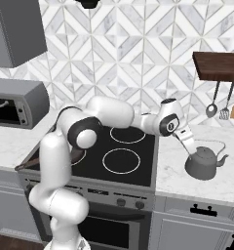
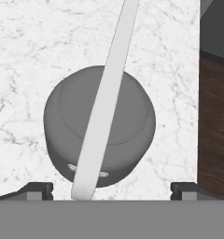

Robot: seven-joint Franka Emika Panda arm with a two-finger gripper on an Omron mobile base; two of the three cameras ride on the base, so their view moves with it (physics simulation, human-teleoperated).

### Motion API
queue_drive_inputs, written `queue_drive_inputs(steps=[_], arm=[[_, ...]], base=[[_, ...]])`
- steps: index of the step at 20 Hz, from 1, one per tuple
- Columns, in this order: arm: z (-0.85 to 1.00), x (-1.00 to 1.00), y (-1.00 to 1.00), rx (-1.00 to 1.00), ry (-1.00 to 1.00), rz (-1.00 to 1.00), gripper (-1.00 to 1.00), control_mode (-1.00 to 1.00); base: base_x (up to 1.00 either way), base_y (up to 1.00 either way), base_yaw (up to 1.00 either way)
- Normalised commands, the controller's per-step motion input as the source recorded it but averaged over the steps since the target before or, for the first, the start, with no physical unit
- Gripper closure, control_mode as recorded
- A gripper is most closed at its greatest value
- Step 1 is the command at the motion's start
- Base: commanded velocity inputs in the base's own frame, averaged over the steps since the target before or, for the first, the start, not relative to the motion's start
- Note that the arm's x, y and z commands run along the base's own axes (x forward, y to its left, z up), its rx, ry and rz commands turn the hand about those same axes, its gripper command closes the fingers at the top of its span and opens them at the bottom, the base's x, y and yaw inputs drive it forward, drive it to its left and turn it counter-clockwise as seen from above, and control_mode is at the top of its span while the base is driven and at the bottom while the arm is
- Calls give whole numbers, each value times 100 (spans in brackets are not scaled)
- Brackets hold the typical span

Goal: Pick the kettle from the counter and place it on a stove burner. Then turn the burner on.

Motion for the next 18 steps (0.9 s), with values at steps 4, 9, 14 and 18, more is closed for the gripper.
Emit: queue_drive_inputs(steps=[4, 9, 14, 18], arm=[[-12, 16, -21, 0, 0, 0, -100, -100], [-9, 20, -9, 0, 0, -1, -100, -100], [-15, 1, -28, 0, 0, -4, -100, -100], [-11, 0, -11, -1, -5, -1, -100, -100]], base=[[0, 0, 0], [0, 0, 0], [0, 0, 0], [0, 0, 0]])
